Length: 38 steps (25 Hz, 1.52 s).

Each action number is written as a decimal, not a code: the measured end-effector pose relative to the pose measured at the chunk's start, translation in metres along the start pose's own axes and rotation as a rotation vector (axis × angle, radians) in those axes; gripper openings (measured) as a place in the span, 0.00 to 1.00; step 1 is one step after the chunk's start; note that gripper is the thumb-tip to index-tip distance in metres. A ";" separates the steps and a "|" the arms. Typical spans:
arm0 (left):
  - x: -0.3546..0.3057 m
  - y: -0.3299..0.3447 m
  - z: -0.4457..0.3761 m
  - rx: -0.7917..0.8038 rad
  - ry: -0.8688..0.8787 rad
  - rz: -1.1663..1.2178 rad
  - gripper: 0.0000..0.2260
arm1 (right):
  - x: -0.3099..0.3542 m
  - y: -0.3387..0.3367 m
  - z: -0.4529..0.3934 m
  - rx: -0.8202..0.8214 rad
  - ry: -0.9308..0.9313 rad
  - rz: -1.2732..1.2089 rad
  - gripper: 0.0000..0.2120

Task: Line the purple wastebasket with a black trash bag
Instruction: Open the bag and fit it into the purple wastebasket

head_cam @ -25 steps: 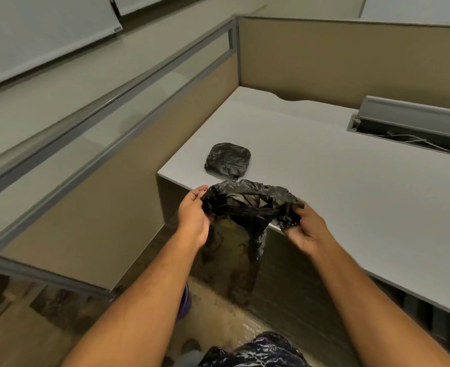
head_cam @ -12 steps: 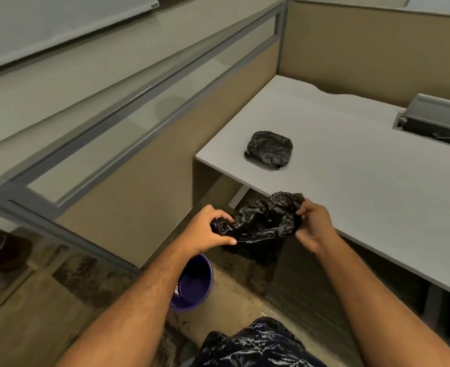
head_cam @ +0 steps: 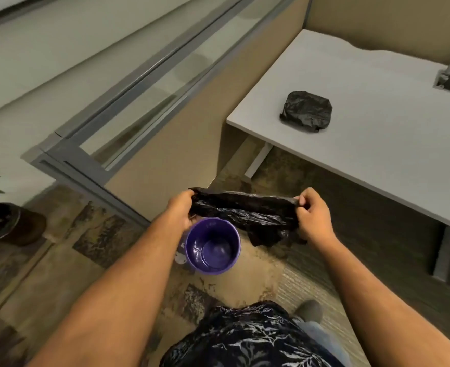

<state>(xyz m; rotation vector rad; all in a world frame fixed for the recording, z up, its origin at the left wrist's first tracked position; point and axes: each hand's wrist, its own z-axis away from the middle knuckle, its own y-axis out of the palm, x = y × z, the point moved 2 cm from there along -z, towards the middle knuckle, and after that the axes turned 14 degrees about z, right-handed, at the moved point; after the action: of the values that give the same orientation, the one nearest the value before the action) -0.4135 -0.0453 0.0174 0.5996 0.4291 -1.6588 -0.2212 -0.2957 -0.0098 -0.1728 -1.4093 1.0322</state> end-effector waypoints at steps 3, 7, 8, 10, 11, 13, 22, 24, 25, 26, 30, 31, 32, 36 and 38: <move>0.006 -0.022 -0.007 0.031 -0.067 -0.027 0.08 | 0.000 0.018 0.016 0.024 -0.090 0.114 0.12; 0.024 -0.031 0.007 0.134 -0.126 0.024 0.10 | -0.004 0.033 0.024 0.058 -0.121 0.268 0.17; 0.029 -0.034 0.013 0.152 -0.136 0.045 0.09 | -0.006 0.034 0.026 0.069 -0.124 0.309 0.17; 0.040 -0.038 0.021 0.171 -0.177 0.107 0.09 | -0.008 0.034 0.029 0.127 -0.122 0.369 0.21; 0.047 -0.041 0.024 0.174 -0.197 0.136 0.10 | -0.010 0.034 0.031 0.152 -0.114 0.380 0.24; 0.059 -0.044 0.026 0.157 -0.193 0.157 0.10 | -0.016 0.036 0.035 0.181 -0.084 0.372 0.31; 0.103 -0.047 -0.018 0.034 -0.099 0.262 0.16 | -0.055 0.095 0.041 0.357 0.120 0.180 0.41; 0.108 -0.054 -0.040 -0.002 -0.084 0.245 0.16 | -0.063 0.112 0.041 0.325 0.129 0.202 0.39; 0.110 -0.056 -0.055 -0.013 -0.091 0.226 0.15 | -0.068 0.125 0.038 0.303 0.135 0.221 0.39; 0.115 -0.061 -0.081 -0.035 -0.092 0.187 0.14 | -0.078 0.146 0.031 0.287 0.156 0.236 0.38; 0.142 -0.084 -0.191 -0.118 -0.106 0.056 0.15 | -0.114 0.232 -0.003 0.269 0.241 0.284 0.44; 0.152 -0.090 -0.222 -0.128 -0.112 0.023 0.17 | -0.126 0.256 -0.012 0.270 0.271 0.318 0.45; 0.162 -0.097 -0.253 -0.131 -0.113 -0.023 0.18 | -0.138 0.281 -0.021 0.274 0.303 0.355 0.46; 0.201 -0.110 -0.362 -0.051 -0.095 -0.133 0.15 | -0.193 0.371 -0.057 0.291 0.405 0.364 0.48; 0.215 -0.114 -0.405 -0.017 -0.111 -0.140 0.15 | -0.218 0.404 -0.077 0.318 0.401 0.377 0.43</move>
<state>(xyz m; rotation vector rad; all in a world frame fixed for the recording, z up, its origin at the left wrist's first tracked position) -0.4897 0.0432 -0.4401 0.4717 0.4115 -1.8105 -0.3138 -0.1727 -0.4492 -0.3988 -0.8516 1.4266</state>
